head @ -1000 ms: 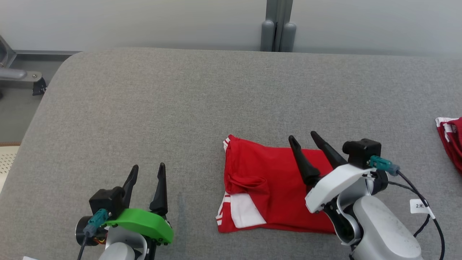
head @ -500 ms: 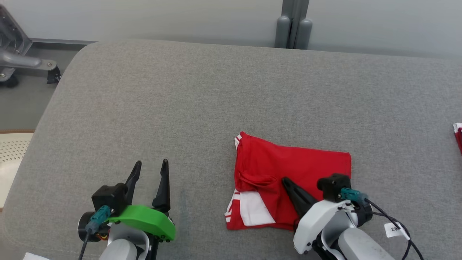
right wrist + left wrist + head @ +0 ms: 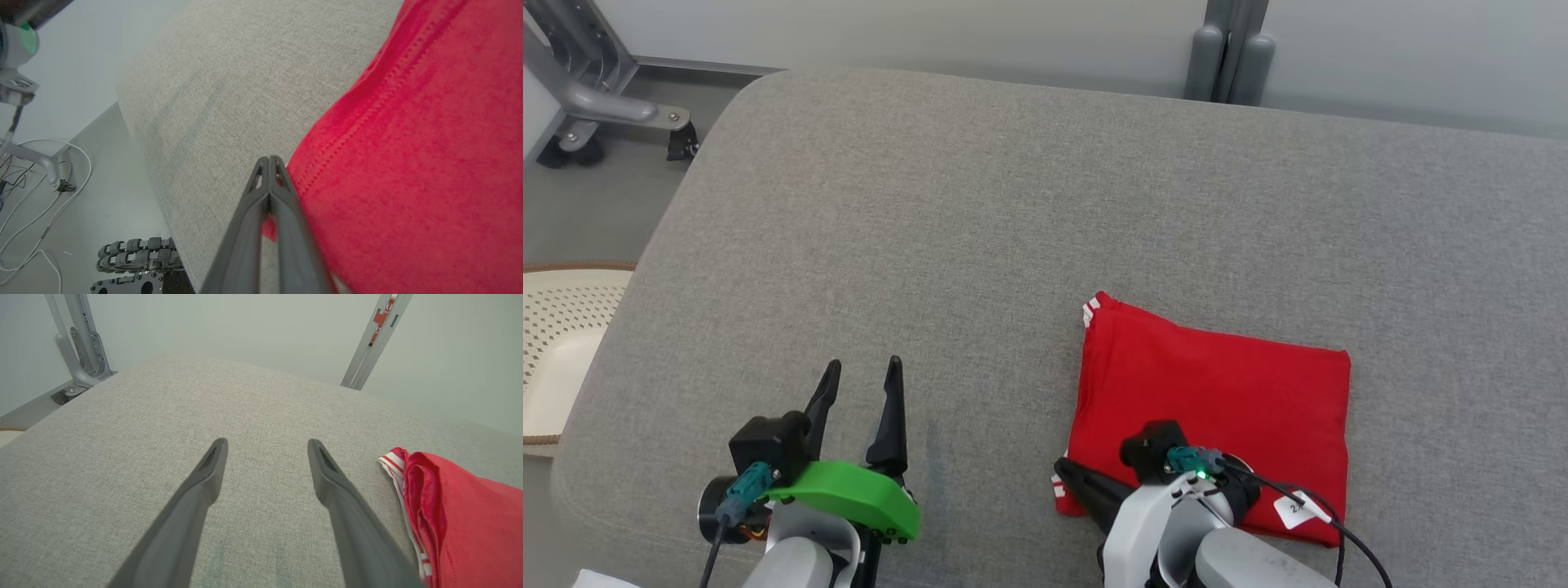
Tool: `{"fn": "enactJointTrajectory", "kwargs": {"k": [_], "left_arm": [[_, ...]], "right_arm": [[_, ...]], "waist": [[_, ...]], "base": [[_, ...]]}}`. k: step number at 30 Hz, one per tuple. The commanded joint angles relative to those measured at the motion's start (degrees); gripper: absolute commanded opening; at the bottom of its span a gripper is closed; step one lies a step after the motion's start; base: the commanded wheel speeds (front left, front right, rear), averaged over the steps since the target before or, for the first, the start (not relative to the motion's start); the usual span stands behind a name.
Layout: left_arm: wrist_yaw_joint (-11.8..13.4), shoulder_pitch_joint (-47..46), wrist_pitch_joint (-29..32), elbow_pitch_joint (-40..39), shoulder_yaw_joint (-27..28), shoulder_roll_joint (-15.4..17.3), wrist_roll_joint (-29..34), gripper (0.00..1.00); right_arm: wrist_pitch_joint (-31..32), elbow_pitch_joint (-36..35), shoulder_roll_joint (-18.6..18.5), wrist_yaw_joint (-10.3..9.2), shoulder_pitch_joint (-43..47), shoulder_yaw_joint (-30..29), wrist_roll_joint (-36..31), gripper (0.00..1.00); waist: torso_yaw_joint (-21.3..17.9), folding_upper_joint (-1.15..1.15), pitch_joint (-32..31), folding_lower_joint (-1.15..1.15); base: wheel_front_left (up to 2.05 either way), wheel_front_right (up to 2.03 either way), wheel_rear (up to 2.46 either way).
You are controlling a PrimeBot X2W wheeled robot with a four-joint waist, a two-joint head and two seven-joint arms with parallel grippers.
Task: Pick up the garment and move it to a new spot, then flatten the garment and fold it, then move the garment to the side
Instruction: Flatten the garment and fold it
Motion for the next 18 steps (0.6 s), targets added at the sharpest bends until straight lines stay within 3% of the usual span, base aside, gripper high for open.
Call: {"fn": "enactJointTrajectory", "kwargs": {"k": [1,9,12,13,14,18], "left_arm": [[0.28,-0.58,-0.31,0.02,0.10,0.04,-0.32,1.00],[0.17,0.66,-0.54,0.21,0.27,0.61,-0.42,1.00],[0.07,0.77,-0.66,0.07,0.09,0.56,-0.08,1.00],[0.04,0.74,-0.73,0.01,0.02,0.49,0.06,1.00],[0.00,0.75,-0.80,0.00,0.01,0.37,0.08,1.00],[-0.37,0.94,-0.88,0.44,-0.25,-0.34,0.54,1.00]], "right_arm": [[-1.20,0.58,-0.43,0.00,-1.18,0.49,0.86,0.00],[-8.98,0.57,-1.80,0.00,-3.10,-0.55,2.36,0.00],[-10.65,-0.98,-2.00,0.01,-2.02,-4.61,1.68,0.52],[-11.06,-1.79,-2.03,0.00,-1.27,-6.79,1.22,0.85],[-11.21,-2.59,-2.10,0.00,-0.62,-8.52,0.54,1.00],[-11.50,-7.73,-2.00,0.00,2.93,-18.67,-3.65,1.00]], "waist": [[-0.23,0.00,-0.06,0.00],[-2.95,0.00,-1.48,0.00],[-4.37,0.00,-2.48,0.00],[-4.97,0.00,-2.92,0.00],[-5.47,0.00,-3.30,0.00],[-7.70,0.00,-5.11,0.00]], "base": [[0.00,0.00,0.00],[0.00,0.00,0.00],[0.00,0.00,0.00],[0.00,0.00,0.00],[0.00,0.00,0.00],[0.00,0.00,0.00]]}}
